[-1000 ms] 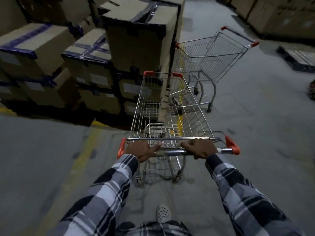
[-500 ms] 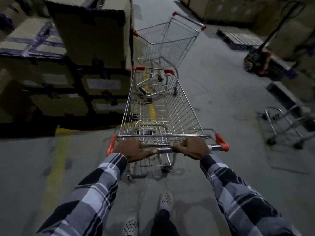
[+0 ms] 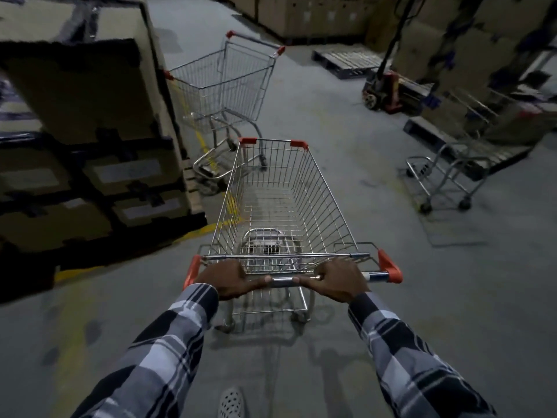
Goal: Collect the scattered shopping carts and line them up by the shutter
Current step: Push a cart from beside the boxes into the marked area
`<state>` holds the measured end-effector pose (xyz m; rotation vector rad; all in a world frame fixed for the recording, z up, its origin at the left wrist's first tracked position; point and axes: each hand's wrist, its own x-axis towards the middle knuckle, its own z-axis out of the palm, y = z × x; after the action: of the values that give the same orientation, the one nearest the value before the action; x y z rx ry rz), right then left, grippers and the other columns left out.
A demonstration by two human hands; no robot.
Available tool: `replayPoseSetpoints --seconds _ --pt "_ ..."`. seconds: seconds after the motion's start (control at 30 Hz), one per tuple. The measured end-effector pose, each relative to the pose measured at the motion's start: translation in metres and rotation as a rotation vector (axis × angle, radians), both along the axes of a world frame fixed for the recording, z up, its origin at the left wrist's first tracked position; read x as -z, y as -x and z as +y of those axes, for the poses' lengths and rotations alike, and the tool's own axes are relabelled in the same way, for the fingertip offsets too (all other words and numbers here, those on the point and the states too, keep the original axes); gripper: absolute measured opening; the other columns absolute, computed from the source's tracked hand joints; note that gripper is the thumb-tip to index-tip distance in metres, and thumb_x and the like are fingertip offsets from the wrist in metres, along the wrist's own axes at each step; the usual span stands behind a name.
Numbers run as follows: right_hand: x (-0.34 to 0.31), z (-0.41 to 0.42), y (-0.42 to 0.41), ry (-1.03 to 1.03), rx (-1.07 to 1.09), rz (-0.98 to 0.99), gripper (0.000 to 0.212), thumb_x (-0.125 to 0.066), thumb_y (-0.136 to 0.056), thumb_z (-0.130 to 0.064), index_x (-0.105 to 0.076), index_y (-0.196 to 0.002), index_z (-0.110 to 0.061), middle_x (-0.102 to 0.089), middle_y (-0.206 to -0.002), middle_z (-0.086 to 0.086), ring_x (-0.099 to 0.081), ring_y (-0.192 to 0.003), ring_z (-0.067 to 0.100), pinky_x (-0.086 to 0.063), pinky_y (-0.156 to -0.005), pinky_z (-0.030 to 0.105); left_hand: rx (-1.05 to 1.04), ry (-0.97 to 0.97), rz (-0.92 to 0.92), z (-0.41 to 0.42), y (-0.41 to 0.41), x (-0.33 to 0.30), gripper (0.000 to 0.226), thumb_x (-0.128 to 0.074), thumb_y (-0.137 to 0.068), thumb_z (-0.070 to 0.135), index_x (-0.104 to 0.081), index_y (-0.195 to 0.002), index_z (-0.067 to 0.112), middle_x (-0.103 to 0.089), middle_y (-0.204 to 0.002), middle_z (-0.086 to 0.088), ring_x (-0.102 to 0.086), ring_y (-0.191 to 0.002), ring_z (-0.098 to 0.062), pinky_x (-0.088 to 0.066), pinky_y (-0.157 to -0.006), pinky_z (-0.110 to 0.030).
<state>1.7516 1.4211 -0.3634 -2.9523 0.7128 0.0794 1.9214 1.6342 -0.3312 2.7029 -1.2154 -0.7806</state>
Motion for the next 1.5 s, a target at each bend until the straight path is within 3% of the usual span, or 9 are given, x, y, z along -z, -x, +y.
replayPoseSetpoints --seconds 0.13,0.3,0.47,0.67,0.77,0.97,1.13,1.33,1.5 --pt "0.002 -0.008 0.050 0.011 0.054 -0.016 0.089 -0.018 -0.066 -0.099 -0.052 -0.050 -0.019 -0.054 -0.049 -0.002 -0.058 -0.054 0.019 -0.053 -0.066 0.034 0.040 -0.018 -0.047 -0.019 0.039 -0.002 0.107 -0.009 -0.067 0.100 -0.072 -0.064 0.014 -0.067 -0.054 0.005 -0.064 -0.064 -0.005 -0.014 -0.106 -0.060" --pt "0.000 -0.024 0.125 0.033 0.085 -0.027 0.090 -0.016 -0.068 -0.097 -0.059 -0.056 -0.019 -0.056 -0.051 -0.003 -0.056 -0.053 0.015 -0.053 -0.066 0.033 0.079 0.018 -0.088 -0.049 0.105 0.004 0.106 -0.003 -0.079 0.091 -0.073 -0.074 0.012 -0.071 -0.069 -0.001 -0.066 -0.074 -0.012 -0.012 -0.106 -0.058" --pt "0.002 -0.048 0.195 0.032 0.136 -0.041 0.082 -0.017 -0.069 -0.097 -0.045 -0.047 -0.023 -0.050 -0.047 -0.004 -0.054 -0.049 0.015 -0.052 -0.061 0.031 0.155 0.042 -0.138 -0.085 0.162 0.012 0.107 0.002 -0.074 0.094 -0.069 -0.067 0.014 -0.065 -0.060 0.005 -0.061 -0.064 -0.005 -0.011 -0.109 -0.066" --pt "0.006 -0.069 0.258 0.054 0.277 -0.030 0.089 -0.012 -0.070 -0.096 -0.055 -0.054 -0.020 -0.054 -0.050 -0.004 -0.054 -0.053 0.015 -0.045 -0.068 0.031 0.270 0.014 -0.134 -0.144 0.199 0.013 0.105 0.002 -0.070 0.097 -0.067 -0.067 0.018 -0.064 -0.062 0.008 -0.060 -0.069 -0.004 -0.014 -0.109 -0.062" --pt "0.005 -0.085 0.285 0.054 0.365 -0.031 0.091 -0.014 -0.070 -0.097 -0.057 -0.052 -0.018 -0.055 -0.049 -0.002 -0.054 -0.051 0.014 -0.046 -0.064 0.031 0.344 -0.001 -0.166 -0.181 0.215 0.015 0.101 0.003 -0.069 0.097 -0.069 -0.068 0.026 -0.065 -0.064 0.009 -0.059 -0.072 -0.004 -0.014 -0.109 -0.062" --pt "0.003 -0.135 0.337 0.057 0.466 -0.030 0.087 -0.016 -0.072 -0.095 -0.059 -0.057 -0.020 -0.056 -0.052 -0.004 -0.054 -0.053 0.015 -0.047 -0.064 0.031 0.508 0.018 -0.170 -0.273 0.247 0.017 0.100 0.003 -0.068 0.098 -0.070 -0.070 0.028 -0.067 -0.068 0.010 -0.058 -0.074 -0.002 -0.010 -0.110 -0.063" --pt "0.001 -0.194 0.375 0.035 0.609 -0.048 0.075 -0.025 -0.075 -0.091 -0.052 -0.059 -0.023 -0.053 -0.053 -0.007 -0.051 -0.054 0.012 -0.035 -0.061 0.027 0.647 0.055 -0.164 -0.375 0.275 0.020 0.101 0.001 -0.068 0.098 -0.069 -0.068 0.026 -0.066 -0.066 0.010 -0.059 -0.074 -0.002 -0.011 -0.110 -0.063" --pt "0.006 -0.266 0.420 0.018 0.794 -0.052 0.081 -0.022 -0.072 -0.095 -0.055 -0.064 -0.022 -0.056 -0.058 -0.007 -0.054 -0.055 0.009 -0.050 -0.064 0.026 0.801 0.056 -0.153 -0.490 0.316 0.014 0.101 0.003 -0.066 0.099 -0.069 -0.067 0.028 -0.066 -0.067 0.012 -0.061 -0.078 -0.005 -0.005 -0.113 -0.061" --pt "0.002 -0.309 0.463 0.025 0.891 -0.038 0.070 -0.030 -0.077 -0.090 -0.049 -0.063 -0.023 -0.054 -0.054 -0.006 -0.052 -0.051 0.008 -0.035 -0.052 0.023 1.000 0.058 -0.154 -0.572 0.363 0.011 0.100 -0.001 -0.075 0.094 -0.069 -0.070 0.021 -0.066 -0.068 0.010 -0.060 -0.073 -0.006 -0.012 -0.111 -0.059"
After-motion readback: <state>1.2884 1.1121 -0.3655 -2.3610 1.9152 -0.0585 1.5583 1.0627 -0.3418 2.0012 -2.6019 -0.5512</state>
